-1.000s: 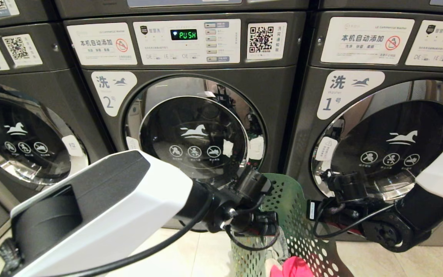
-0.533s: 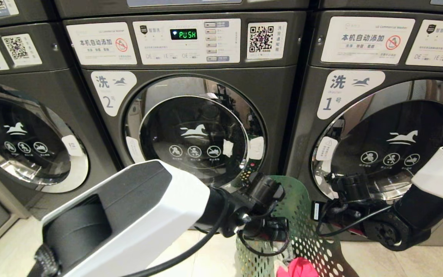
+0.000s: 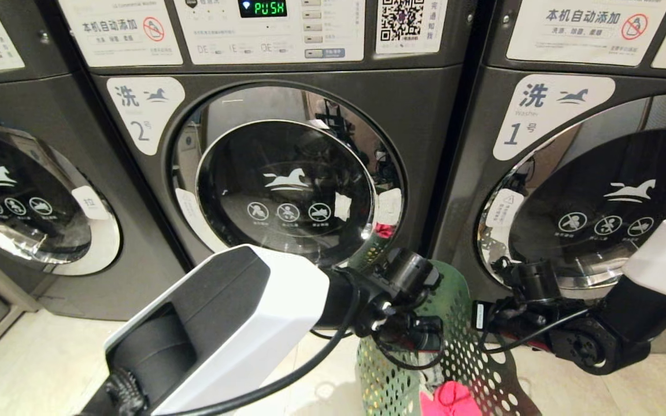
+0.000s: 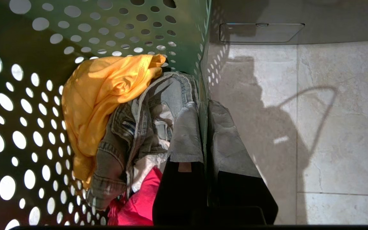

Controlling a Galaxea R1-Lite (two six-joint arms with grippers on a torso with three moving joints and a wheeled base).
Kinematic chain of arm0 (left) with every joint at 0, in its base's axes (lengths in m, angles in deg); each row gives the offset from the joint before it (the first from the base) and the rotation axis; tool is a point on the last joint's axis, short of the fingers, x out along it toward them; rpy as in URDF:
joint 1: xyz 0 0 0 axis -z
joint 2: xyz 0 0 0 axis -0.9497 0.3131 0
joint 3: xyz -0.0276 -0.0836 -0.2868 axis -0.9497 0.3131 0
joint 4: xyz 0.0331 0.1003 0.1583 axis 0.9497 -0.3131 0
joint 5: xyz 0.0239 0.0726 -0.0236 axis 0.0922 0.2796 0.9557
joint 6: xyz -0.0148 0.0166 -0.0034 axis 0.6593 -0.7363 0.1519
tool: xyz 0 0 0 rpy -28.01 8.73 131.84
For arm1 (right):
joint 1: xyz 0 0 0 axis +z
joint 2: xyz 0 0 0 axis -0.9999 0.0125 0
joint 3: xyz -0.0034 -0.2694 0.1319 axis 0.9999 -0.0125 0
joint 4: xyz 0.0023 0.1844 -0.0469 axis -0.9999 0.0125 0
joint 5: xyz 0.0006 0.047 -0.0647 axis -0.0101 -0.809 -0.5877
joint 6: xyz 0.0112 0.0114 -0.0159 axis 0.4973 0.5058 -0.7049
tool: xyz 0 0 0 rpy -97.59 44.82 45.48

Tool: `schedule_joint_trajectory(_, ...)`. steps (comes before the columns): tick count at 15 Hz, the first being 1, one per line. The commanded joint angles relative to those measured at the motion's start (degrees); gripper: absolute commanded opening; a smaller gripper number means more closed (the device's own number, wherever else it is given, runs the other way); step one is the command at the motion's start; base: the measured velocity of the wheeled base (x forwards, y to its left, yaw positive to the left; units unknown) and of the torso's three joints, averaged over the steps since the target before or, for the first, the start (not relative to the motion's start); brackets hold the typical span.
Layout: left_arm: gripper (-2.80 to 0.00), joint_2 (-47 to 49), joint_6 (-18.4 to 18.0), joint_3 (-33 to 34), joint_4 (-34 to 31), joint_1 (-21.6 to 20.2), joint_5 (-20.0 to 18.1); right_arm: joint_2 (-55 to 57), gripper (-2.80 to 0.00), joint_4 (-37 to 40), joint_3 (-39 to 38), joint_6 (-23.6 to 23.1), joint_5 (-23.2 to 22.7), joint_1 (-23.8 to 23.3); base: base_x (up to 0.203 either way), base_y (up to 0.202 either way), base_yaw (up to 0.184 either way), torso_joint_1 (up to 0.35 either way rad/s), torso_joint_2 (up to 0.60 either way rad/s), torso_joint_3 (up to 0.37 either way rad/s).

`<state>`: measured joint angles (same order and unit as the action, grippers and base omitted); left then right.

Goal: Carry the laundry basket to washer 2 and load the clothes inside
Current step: Pick up the clothes basket and put it beside the washing machine

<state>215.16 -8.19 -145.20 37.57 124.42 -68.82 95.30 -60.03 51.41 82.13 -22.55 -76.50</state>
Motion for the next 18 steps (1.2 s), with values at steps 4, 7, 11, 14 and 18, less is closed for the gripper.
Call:
schedule_joint_trajectory(4, -2.80, 0.57, 0.20, -0.69, -0.11, 0.83, 0.02, -2.40, -2.80, -2.39, -0.04, -1.00, 0.16, -0.70, 0.000, 0.000, 0.000, 0.003, 0.00, -0.197)
schedule_joint_trajectory(7, -2.80, 1.79, 0.20, -4.44, -2.60, 1.30, 0.11, -3.27, -2.80, -2.30, -0.87, -2.72, 0.18, -2.05, 0.000, 0.000, 0.000, 0.004, 0.00, -0.198)
schedule_joint_trajectory(11, -2.80, 2.61, -0.07, -5.47, -3.80, 2.09, 0.19, -3.97, -2.80, -2.62, -4.42, -2.39, 0.18, -2.76, 0.000, 0.000, 0.000, 0.002, 0.00, -0.199)
schedule_joint_trajectory(14, -2.80, 2.70, -0.07, -5.43, -3.80, 2.81, 0.19, -5.04, -2.80, -3.44, -6.02, -2.44, 0.18, -2.76, 0.000, 0.000, 0.000, 0.004, 0.00, -0.193)
schedule_joint_trajectory(18, -2.80, 3.23, 0.02, -5.38, -3.80, 3.58, 0.53, -5.82, -2.80, -3.50, -7.16, -2.51, 0.18, -2.76, 0.000, 0.000, 0.000, 0.000, 0.00, -0.196)
